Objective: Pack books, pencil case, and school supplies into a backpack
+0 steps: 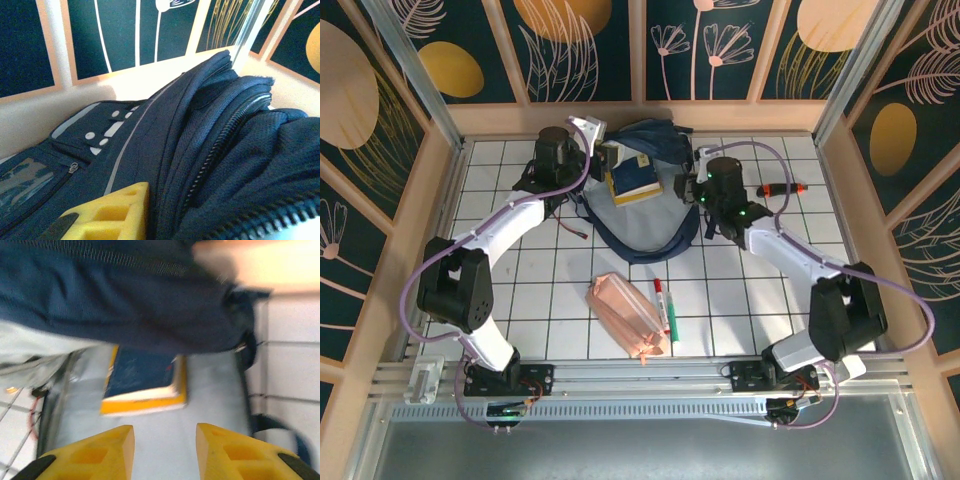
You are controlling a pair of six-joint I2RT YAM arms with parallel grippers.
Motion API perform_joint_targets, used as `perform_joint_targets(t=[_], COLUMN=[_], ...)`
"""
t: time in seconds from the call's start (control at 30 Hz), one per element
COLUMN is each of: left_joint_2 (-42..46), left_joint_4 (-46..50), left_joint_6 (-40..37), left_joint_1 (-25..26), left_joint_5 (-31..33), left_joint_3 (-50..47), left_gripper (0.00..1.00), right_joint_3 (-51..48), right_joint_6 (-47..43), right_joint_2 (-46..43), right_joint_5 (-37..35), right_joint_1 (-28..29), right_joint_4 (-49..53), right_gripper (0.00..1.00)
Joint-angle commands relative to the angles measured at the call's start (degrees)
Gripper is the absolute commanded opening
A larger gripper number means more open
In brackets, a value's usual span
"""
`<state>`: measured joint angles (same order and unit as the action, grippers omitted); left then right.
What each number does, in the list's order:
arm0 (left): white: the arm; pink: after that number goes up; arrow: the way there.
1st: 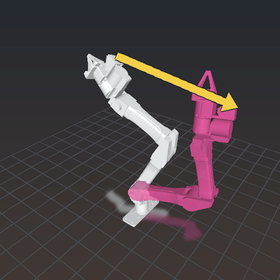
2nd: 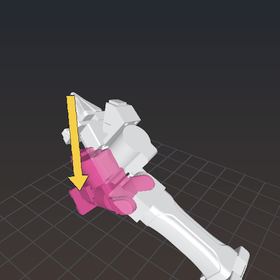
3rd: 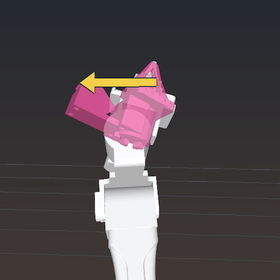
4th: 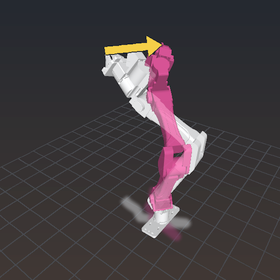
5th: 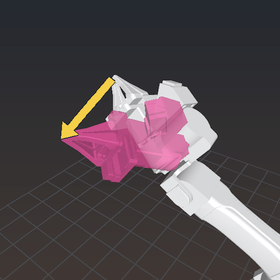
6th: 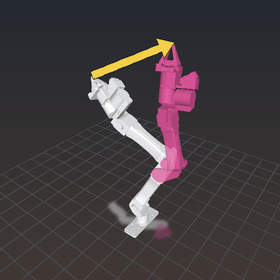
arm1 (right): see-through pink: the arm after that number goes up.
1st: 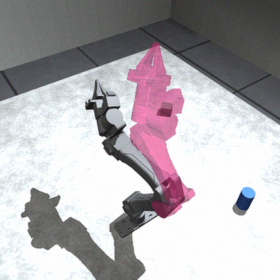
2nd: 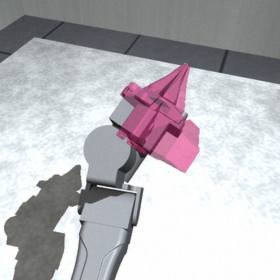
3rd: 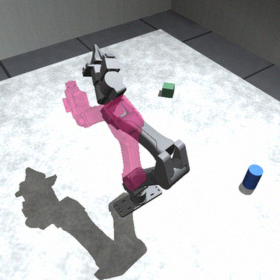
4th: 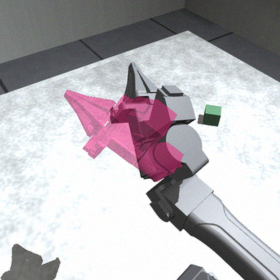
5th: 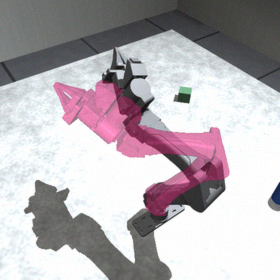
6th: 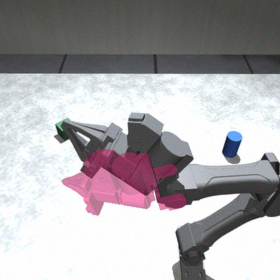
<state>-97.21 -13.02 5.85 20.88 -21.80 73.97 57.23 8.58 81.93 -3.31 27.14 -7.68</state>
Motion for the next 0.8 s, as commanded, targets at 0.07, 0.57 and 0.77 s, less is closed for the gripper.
perform_joint_targets(t=[0.07,0.57,0.77], left_joint_2=[5.2,16.1,16.8], left_joint_4=[-3.1,14.9,22.8], left_joint_6=[-1.4,21.1,29.0], left_joint_1=[-0.4,-6.1,-8.9], left_joint_5=[-5.7,-14.6,-1.2], left_joint_3=[1.5,-5.7,-10.3], left_gripper=[0.33,0.99,0.99], right_joint_3=[-8.7,0.1,4.4], right_joint_6=[-24.0,-47.4,-63.2], right_joint_2=[-7.8,-1.5,0.9], right_joint_5=[-8.5,47.8,39.5], right_joint_1=[-3.2,-14.2,-5.4], right_joint_4=[-20.2,-2.0,14.2], right_gripper=[0.65,0.71,0.77])
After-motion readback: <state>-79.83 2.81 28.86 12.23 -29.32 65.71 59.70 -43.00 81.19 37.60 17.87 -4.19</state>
